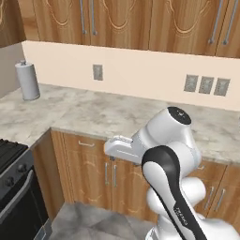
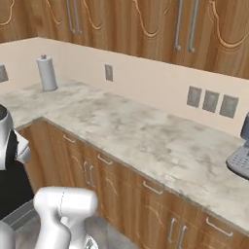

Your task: Move the pot and pan from the stove into the sink.

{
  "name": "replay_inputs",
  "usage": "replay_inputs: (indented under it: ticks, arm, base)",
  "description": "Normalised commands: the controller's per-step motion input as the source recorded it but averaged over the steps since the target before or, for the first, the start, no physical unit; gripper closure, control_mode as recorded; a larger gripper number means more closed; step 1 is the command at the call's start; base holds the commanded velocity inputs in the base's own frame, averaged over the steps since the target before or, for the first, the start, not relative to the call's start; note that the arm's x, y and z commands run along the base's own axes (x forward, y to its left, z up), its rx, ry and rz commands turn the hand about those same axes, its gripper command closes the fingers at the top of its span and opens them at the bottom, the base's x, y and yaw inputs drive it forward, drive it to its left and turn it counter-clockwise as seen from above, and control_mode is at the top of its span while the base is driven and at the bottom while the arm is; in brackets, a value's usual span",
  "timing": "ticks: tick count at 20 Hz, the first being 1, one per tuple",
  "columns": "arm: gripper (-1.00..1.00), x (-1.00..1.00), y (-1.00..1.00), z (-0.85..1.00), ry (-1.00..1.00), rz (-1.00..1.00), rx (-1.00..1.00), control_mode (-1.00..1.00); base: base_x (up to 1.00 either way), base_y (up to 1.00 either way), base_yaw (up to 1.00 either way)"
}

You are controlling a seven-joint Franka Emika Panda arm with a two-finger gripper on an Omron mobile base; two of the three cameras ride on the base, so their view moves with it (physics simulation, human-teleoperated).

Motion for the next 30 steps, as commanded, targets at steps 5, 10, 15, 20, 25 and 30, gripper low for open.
replay_inputs:
  ticks: [5,10,15,20,25,30]
  arm:
    - [-1.00,0.00,0.00,0.00,0.00,0.00,0.00,1.00]
    - [-1.00,0.00,0.00,0.00,0.00,0.00,0.00,1.00]
    - [-1.00,0.00,0.00,0.00,0.00,0.00,0.00,1.00]
    - [-1.00,0.00,0.00,0.00,0.00,0.00,0.00,1.00]
    - [-1.00,0.00,0.00,0.00,0.00,0.00,0.00,1.00]
    - [-1.00,0.00,0.00,0.00,0.00,0.00,0.00,1.00]
  base:
    - [-0.13,0.00,0.48]
    - [-0.16,0.00,0.47]
    - [-0.17,0.00,0.48]
    - [-0.17,0.00,0.47]
    - [-0.11,0.00,0.43]
    - [-0.09,0.03,0.42]
